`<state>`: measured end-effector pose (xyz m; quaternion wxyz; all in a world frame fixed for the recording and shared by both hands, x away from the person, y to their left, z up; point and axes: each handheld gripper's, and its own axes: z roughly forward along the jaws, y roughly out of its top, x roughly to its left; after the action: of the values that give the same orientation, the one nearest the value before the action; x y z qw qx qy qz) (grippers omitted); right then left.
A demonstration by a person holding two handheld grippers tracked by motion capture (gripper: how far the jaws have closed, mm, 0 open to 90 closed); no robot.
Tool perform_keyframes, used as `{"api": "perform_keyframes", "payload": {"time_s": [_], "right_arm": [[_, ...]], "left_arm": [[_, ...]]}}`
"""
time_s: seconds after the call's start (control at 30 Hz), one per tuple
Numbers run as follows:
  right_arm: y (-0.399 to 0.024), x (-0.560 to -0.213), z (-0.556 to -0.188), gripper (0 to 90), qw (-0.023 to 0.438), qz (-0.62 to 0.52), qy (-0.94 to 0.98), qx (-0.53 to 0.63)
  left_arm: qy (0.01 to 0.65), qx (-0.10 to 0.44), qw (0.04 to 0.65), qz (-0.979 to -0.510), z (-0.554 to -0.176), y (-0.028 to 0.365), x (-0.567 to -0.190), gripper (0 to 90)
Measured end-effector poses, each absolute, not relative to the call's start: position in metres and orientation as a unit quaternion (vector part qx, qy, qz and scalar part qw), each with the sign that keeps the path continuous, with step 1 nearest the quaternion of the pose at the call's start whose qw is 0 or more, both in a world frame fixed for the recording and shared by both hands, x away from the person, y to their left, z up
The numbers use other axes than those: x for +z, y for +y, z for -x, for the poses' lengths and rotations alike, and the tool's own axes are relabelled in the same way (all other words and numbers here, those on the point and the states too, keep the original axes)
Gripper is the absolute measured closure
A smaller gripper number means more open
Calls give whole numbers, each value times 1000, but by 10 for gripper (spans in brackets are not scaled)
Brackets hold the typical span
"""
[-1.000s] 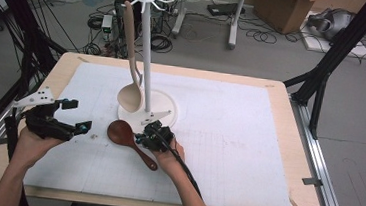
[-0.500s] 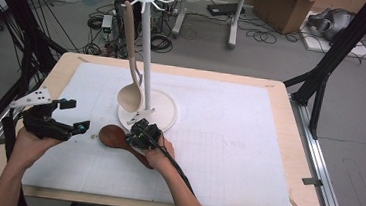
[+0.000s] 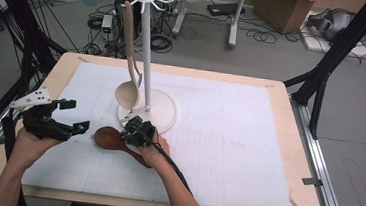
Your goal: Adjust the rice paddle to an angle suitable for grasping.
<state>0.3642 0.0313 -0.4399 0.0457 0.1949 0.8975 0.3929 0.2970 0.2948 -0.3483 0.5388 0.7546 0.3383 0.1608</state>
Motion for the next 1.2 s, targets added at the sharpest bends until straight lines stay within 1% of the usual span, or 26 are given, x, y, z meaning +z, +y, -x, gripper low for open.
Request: {"api": "perform_keyframes", "payload": {"time_s": [0.23,0.33,0.37,0.4,0.63,0.73,0.83,0.9,1.03,1.2], "right_arm": [[40,-439,-354,892,36,-166,905,391],[43,-439,-351,892,38,-144,908,391],[45,-439,-349,892,32,-142,909,391],[46,-440,-348,892,36,-134,910,390],[55,-441,-339,889,13,-94,918,386],[56,-440,-337,849,13,-91,918,387],[46,-433,-336,865,14,-90,914,396],[36,-427,-334,892,10,-94,911,402],[15,-419,-324,894,8,-92,905,415],[-8,-421,-306,893,0,-100,904,416]], "left_arm": [[339,163,540,-753,-296,296,-347,17],[339,162,540,-753,-296,295,-348,17],[339,162,540,-753,-296,295,-348,17],[338,162,540,-753,-296,295,-348,17],[338,160,540,-754,-296,294,-348,17],[337,158,540,-755,-296,294,-348,17],[335,154,539,-757,-296,293,-350,18],[335,152,538,-759,-297,292,-351,18],[329,149,534,-764,-297,290,-353,25],[320,148,533,-769,-297,287,-355,96]]}}
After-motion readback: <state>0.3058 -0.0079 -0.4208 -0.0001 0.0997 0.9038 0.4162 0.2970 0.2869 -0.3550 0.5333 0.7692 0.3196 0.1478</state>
